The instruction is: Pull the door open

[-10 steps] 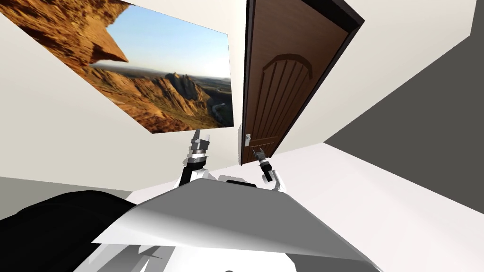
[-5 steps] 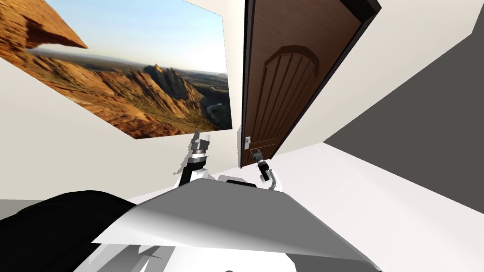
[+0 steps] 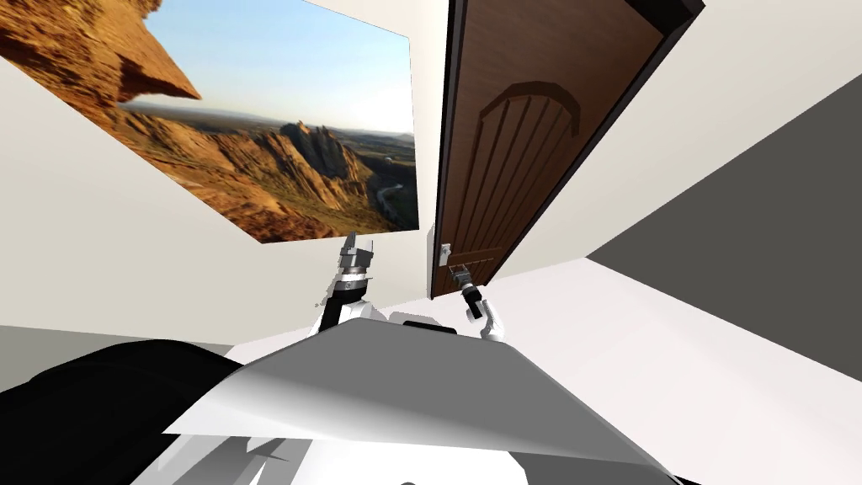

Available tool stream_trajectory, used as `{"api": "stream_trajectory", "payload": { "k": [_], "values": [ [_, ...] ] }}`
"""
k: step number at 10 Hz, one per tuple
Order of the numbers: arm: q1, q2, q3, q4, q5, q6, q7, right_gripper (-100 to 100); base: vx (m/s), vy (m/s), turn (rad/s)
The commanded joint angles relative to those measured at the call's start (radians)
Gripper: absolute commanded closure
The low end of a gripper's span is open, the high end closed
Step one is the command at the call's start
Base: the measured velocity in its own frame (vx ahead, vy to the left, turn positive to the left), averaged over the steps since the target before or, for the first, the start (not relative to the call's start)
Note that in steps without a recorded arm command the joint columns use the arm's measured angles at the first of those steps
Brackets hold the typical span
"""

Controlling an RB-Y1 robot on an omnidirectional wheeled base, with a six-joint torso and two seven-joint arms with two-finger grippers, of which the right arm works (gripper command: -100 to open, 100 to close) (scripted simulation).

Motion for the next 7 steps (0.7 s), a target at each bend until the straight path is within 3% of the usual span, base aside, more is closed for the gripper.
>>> {"api": "stream_trajectory", "payload": {
  "k": [1,7],
  "values": [
    [-0.030,-0.004,-0.032,0.038,-0.009,-0.003,0.018,-100,-0.048,0.028,0.088],
    [-0.116,0.005,-0.123,0.144,-0.030,-0.003,0.074,-100,-0.002,0.014,0.085]
  ]
}}
